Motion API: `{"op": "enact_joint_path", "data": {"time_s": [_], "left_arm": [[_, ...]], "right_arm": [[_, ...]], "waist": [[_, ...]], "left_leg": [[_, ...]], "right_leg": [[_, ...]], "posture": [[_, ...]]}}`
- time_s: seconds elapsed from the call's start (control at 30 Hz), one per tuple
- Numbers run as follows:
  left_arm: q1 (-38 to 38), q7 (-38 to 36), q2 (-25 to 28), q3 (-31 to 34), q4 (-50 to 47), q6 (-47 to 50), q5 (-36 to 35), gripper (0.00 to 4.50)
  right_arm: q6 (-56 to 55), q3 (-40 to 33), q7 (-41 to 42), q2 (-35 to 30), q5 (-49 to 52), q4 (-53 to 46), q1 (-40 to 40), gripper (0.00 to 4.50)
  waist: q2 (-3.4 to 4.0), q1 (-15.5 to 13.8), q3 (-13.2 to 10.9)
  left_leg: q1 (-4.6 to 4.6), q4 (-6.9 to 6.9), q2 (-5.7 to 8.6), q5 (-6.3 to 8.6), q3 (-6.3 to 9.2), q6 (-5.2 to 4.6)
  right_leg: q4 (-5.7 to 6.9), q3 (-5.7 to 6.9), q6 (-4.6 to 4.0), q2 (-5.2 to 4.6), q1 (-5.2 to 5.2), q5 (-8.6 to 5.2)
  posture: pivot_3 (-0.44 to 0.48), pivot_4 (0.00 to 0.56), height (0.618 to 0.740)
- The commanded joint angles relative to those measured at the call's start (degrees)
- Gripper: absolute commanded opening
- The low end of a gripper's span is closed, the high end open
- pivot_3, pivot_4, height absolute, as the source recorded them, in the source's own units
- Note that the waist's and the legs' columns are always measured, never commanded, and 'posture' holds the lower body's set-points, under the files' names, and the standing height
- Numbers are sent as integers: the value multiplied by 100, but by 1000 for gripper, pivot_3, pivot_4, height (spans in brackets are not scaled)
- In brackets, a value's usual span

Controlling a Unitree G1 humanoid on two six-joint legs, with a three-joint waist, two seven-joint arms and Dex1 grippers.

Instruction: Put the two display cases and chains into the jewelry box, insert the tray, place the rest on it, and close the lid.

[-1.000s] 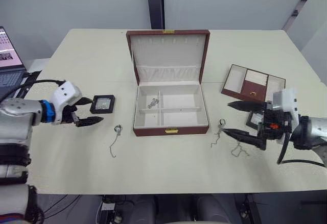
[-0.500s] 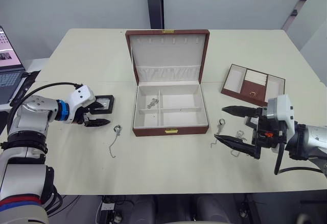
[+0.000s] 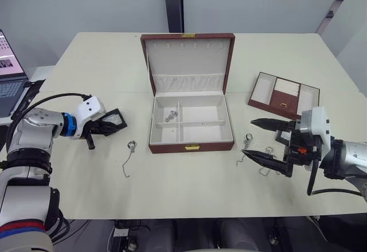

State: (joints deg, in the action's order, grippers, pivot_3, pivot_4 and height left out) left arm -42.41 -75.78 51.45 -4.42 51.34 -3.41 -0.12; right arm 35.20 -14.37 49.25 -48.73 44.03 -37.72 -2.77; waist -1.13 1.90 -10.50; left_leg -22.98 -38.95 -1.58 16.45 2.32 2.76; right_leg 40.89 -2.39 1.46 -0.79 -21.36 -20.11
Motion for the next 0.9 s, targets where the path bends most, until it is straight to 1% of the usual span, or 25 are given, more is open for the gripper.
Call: {"op": "enact_joint_path", "data": {"time_s": [0.03,0.3,0.43,0.6,0.77,0.9], "left_arm": [[166,-30,203,191,-350,179,-118,14],[505,-28,446,454,-949,579,-395,14],[764,-32,661,603,-1460,832,-513,14],[1420,-5,962,982,-2530,1435,-831,14],[2175,179,1182,1525,-3817,2239,-1242,14],[2426,138,1432,1784,-4968,3063,-1645,14]], "right_arm": [[-193,-11,146,-11,-46,37,-15,4500],[-255,100,223,13,-102,251,-264,4500],[-265,149,296,24,-88,409,-431,4500],[-231,167,466,2,2,718,-699,4500],[-255,204,656,-77,-100,1095,-1021,4500],[-233,8,789,-252,-133,1301,-1071,4500]], "waist": [[0,4,0],[0,8,0],[0,4,0],[0,17,0],[1,17,-1],[0,-6,-1]], "left_leg": [[0,0,0,0,-1,0],[0,0,-3,0,1,0],[1,0,-2,0,2,0],[1,0,-4,0,1,0],[1,2,-6,0,3,0],[0,1,-2,0,2,0]], "right_leg": [[0,-1,0,0,0,0],[1,0,0,-6,0,0],[0,0,0,-8,0,0],[1,-1,0,-23,-1,0],[-1,0,0,-24,0,0],[-3,-1,0,-25,1,0]], "posture": [[0,150,740],[0,150,740],[0,150,740],[0,150,740],[0,150,740],[0,150,740]]}}
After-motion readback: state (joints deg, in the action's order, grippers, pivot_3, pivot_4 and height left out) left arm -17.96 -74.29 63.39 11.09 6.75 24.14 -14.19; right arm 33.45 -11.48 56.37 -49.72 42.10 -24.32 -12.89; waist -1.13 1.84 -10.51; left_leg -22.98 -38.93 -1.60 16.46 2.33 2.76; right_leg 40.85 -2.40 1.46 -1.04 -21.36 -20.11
